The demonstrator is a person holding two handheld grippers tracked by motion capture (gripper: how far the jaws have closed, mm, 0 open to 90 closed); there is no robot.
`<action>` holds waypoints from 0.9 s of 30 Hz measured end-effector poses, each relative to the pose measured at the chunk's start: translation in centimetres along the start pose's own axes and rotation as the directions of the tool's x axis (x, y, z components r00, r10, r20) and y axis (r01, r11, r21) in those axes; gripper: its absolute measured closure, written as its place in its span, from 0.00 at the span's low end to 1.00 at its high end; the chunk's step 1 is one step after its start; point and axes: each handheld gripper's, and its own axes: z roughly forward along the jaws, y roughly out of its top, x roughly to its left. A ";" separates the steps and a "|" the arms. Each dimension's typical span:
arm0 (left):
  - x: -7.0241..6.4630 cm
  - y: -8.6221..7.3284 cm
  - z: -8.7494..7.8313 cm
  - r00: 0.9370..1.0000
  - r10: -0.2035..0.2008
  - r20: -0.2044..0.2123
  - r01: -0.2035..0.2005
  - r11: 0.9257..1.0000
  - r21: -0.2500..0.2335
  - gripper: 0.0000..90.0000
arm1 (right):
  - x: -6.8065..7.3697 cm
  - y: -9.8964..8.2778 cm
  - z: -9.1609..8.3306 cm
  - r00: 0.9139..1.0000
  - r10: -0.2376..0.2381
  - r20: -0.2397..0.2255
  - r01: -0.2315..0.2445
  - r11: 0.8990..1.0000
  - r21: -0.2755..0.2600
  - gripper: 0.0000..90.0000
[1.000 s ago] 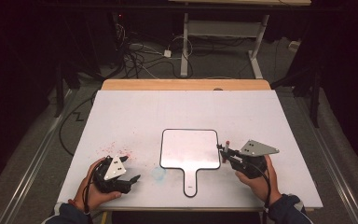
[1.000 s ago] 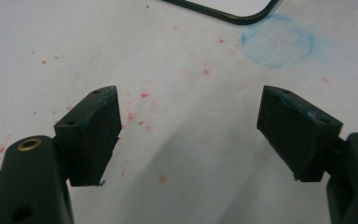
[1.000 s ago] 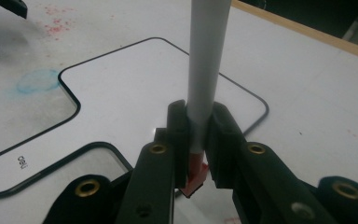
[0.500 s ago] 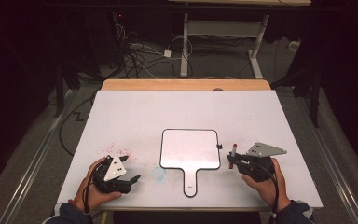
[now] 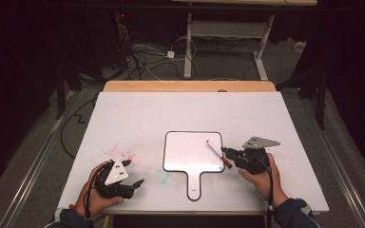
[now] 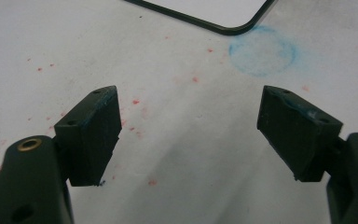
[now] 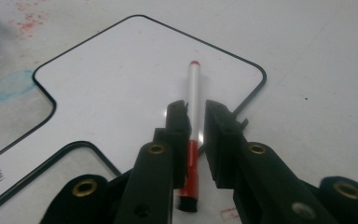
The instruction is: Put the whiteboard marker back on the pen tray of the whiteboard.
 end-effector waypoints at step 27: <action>-0.2 0.2 0.4 1.000 0.014 0.021 -0.014 1.000 0.011 0.24 | -0.6 2.9 6.5 0.978 -0.209 0.013 0.202 0.958 0.202 0.90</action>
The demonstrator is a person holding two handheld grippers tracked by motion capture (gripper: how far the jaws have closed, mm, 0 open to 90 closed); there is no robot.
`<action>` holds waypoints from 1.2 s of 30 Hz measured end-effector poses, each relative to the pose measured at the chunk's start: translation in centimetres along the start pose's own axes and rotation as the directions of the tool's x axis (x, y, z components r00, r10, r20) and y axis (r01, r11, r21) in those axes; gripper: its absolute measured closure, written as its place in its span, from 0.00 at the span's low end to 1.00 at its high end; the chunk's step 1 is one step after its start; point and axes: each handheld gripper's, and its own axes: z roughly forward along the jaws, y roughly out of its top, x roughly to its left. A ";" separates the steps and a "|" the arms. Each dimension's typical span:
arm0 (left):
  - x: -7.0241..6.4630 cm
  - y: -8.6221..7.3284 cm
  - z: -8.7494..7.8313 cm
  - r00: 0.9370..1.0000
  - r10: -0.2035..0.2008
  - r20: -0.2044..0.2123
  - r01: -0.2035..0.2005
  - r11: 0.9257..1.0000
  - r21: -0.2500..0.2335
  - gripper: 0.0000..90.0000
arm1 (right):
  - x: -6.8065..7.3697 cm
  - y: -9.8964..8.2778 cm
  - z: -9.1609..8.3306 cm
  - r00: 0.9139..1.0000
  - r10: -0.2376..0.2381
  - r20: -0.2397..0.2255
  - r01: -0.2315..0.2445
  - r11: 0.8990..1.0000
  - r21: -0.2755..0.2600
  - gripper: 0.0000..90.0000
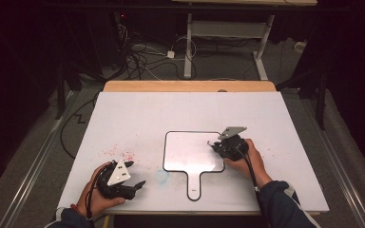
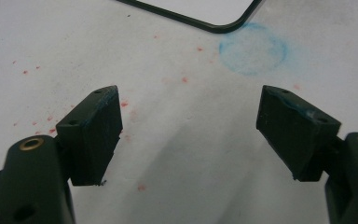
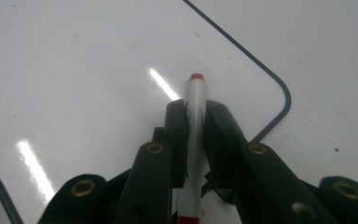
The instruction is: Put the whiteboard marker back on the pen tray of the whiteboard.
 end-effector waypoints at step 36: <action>0.0 0.0 0.2 1.000 0.010 0.013 -0.010 1.000 0.017 0.24 | -2.4 -2.3 -2.2 0.983 0.185 0.017 -0.186 0.982 0.037 0.78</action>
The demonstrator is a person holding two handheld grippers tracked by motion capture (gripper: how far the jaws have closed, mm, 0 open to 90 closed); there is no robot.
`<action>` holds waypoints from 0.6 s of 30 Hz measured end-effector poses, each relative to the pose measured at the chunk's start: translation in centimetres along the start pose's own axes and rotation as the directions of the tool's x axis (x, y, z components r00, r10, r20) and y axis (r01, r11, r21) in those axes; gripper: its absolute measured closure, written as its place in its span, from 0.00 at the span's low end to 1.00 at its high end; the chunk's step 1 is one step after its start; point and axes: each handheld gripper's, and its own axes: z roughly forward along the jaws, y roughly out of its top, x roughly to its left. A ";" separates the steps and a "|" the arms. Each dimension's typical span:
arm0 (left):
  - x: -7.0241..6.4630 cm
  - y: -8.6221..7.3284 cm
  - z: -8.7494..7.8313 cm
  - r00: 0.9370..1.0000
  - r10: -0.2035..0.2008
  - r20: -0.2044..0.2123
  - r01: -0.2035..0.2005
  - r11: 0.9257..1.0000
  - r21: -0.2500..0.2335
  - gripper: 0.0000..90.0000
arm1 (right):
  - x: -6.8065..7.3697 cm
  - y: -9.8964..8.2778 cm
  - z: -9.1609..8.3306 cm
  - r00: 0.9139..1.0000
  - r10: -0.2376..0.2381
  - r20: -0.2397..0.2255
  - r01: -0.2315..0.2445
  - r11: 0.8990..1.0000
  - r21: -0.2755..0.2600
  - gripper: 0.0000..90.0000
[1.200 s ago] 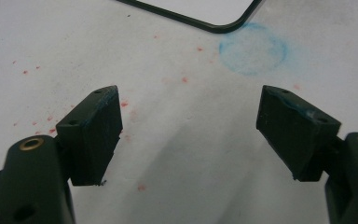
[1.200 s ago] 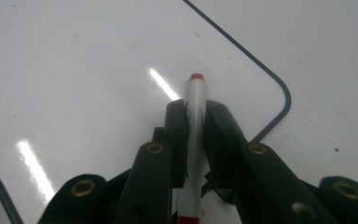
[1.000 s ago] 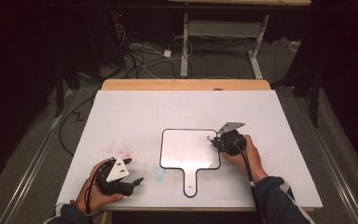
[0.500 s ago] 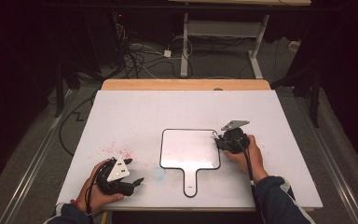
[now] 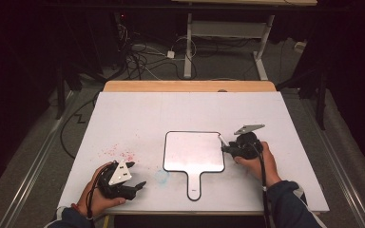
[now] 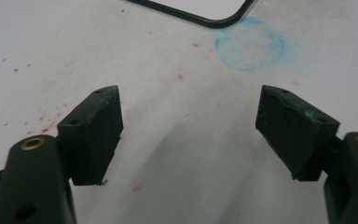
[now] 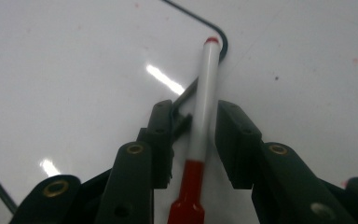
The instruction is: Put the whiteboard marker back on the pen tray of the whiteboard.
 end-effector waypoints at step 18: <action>-0.1 0.0 0.1 1.000 0.012 0.016 -0.012 1.000 0.021 0.25 | 1.0 -0.7 -1.1 0.998 0.031 0.059 -0.030 0.999 -0.016 0.91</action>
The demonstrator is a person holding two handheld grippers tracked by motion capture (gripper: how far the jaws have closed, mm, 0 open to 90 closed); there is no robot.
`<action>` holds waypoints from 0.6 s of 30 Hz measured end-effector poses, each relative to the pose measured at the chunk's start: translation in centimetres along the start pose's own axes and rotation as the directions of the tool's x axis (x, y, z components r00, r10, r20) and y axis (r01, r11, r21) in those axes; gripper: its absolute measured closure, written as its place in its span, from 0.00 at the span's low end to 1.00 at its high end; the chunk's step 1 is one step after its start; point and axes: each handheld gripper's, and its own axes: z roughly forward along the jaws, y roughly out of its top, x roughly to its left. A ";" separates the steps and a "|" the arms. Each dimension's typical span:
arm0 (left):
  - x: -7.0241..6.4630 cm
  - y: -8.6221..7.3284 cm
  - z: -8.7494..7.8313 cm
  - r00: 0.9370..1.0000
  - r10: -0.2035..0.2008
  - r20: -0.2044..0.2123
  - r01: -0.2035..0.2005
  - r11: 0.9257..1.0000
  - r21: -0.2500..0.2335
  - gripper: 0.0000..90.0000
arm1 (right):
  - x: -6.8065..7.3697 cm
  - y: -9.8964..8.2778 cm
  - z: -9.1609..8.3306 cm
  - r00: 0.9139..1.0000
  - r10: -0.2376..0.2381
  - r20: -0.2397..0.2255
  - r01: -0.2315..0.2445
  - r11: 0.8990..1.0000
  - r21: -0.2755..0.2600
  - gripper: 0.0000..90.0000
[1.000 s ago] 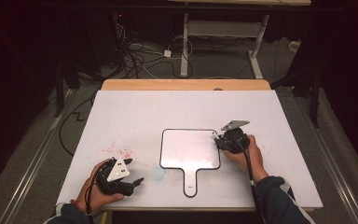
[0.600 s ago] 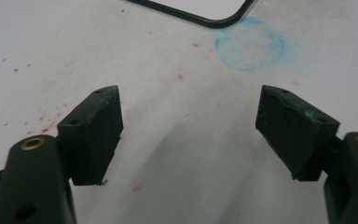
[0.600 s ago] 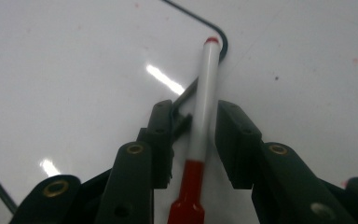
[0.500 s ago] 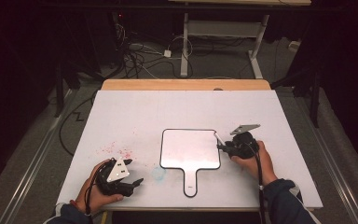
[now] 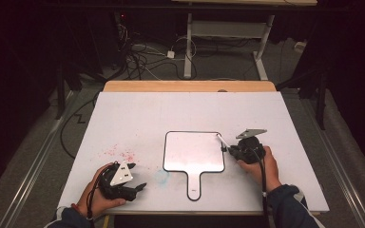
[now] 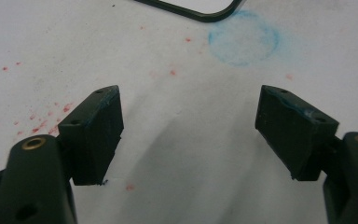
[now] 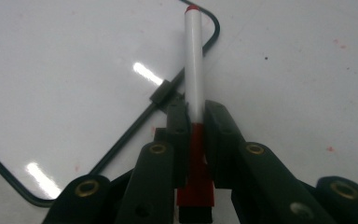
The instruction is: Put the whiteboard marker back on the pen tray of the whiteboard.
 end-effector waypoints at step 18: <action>-0.1 0.1 0.0 1.000 0.005 0.001 -0.005 1.000 -0.001 0.25 | 1.8 0.5 1.1 1.000 -0.001 0.027 0.002 1.000 -0.020 0.77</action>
